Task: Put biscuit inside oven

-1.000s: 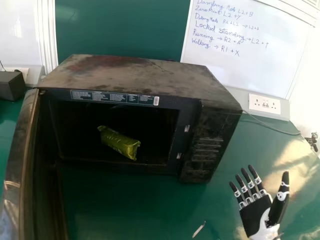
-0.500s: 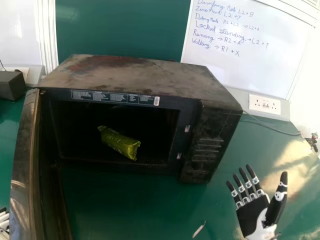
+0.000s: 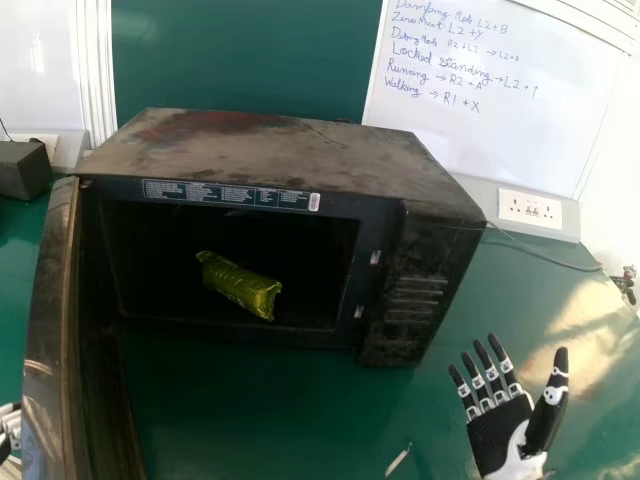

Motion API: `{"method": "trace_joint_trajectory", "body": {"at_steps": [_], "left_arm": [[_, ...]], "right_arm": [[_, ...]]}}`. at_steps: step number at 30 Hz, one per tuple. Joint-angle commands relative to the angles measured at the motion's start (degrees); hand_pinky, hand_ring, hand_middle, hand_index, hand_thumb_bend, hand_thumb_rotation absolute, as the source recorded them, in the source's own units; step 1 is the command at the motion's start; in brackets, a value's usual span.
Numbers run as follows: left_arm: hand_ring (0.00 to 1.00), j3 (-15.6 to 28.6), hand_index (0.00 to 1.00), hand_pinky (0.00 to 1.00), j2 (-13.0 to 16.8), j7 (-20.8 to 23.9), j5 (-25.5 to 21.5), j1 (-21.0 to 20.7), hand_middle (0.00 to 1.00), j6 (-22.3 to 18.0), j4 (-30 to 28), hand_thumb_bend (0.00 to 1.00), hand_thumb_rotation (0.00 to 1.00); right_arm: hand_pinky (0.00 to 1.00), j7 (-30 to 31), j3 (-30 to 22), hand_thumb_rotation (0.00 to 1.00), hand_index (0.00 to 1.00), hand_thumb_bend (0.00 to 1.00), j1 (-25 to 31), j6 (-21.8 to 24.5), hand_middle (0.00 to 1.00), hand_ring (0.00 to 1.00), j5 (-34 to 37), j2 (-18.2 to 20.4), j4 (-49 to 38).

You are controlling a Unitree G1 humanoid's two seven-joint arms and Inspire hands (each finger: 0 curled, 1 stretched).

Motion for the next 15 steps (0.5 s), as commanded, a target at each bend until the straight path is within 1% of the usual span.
{"method": "trace_joint_trajectory", "body": {"at_steps": [1, 5, 10, 15], "left_arm": [[0.99, -0.3, 0.95, 1.00, 1.8, -0.4, -0.5, -1.0, 1.00, 1.0, -0.7, 0.82, 0.83], [0.99, -0.9, 0.96, 1.00, 4.1, -0.5, -0.5, -3.6, 1.00, 2.5, -0.7, 0.82, 0.82], [0.98, -1.5, 0.96, 1.00, 6.0, -1.0, 0.2, -6.4, 1.00, 5.8, -2.0, 0.81, 0.82], [0.98, -2.9, 0.95, 1.00, 8.2, -2.1, -0.3, -9.2, 1.00, 8.9, -2.3, 0.80, 0.81]], "right_arm": [[1.00, 0.7, 0.0, 0.94, 1.00, 0.97, -0.3, -0.1, 1.00, 1.00, -0.1, 0.2, 0.1], [1.00, 0.6, 0.0, 0.96, 1.00, 0.97, -0.3, 0.2, 1.00, 1.00, -0.2, 0.4, 0.0], [1.00, 0.6, 0.0, 1.00, 1.00, 0.98, -0.2, 0.2, 1.00, 1.00, -0.5, 0.3, 0.0], [1.00, 1.1, 0.1, 0.98, 1.00, 0.96, -0.3, 0.3, 1.00, 1.00, -0.3, 0.3, 0.5]]}}
